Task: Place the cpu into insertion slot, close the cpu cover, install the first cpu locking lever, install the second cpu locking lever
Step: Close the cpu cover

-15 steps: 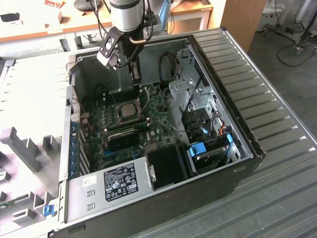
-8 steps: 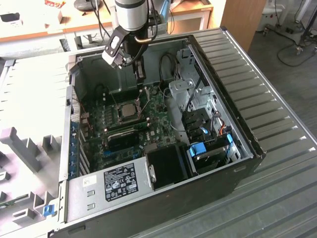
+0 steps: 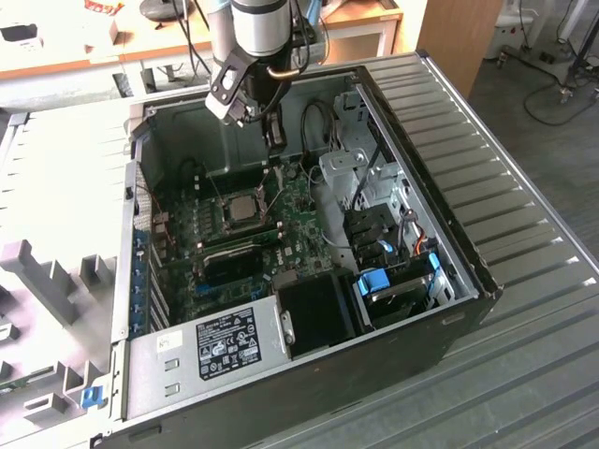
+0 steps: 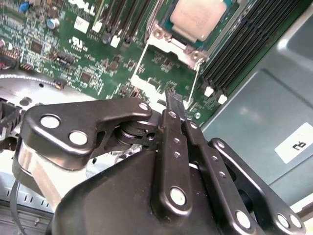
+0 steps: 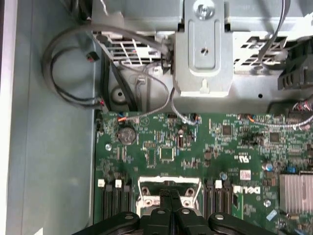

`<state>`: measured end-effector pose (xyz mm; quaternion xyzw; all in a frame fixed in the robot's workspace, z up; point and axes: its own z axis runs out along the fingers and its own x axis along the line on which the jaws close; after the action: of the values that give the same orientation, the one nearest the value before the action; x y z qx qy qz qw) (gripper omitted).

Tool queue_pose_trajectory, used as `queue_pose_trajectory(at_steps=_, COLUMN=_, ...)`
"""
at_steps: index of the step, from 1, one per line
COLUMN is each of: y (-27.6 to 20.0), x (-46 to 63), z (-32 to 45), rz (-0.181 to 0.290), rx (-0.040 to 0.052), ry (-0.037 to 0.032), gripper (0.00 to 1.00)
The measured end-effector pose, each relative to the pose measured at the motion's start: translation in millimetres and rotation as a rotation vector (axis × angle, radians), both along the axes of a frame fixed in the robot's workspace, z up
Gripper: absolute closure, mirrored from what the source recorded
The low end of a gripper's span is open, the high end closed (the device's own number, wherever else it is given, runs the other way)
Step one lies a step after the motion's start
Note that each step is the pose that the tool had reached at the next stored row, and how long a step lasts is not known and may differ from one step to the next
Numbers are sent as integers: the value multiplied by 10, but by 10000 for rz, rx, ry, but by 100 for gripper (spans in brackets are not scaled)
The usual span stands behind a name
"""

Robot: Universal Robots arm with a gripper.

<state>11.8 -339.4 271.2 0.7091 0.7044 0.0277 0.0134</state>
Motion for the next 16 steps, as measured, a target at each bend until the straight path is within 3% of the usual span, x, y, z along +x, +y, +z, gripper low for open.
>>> queue_pose_trajectory(at_steps=13, y=0, x=262, z=-6, rz=0, rx=3, ry=-1, gripper=90)
queue_pose_trajectory(at_steps=16, y=0, x=282, z=-50, rz=1, rx=3, ry=-1, gripper=90)
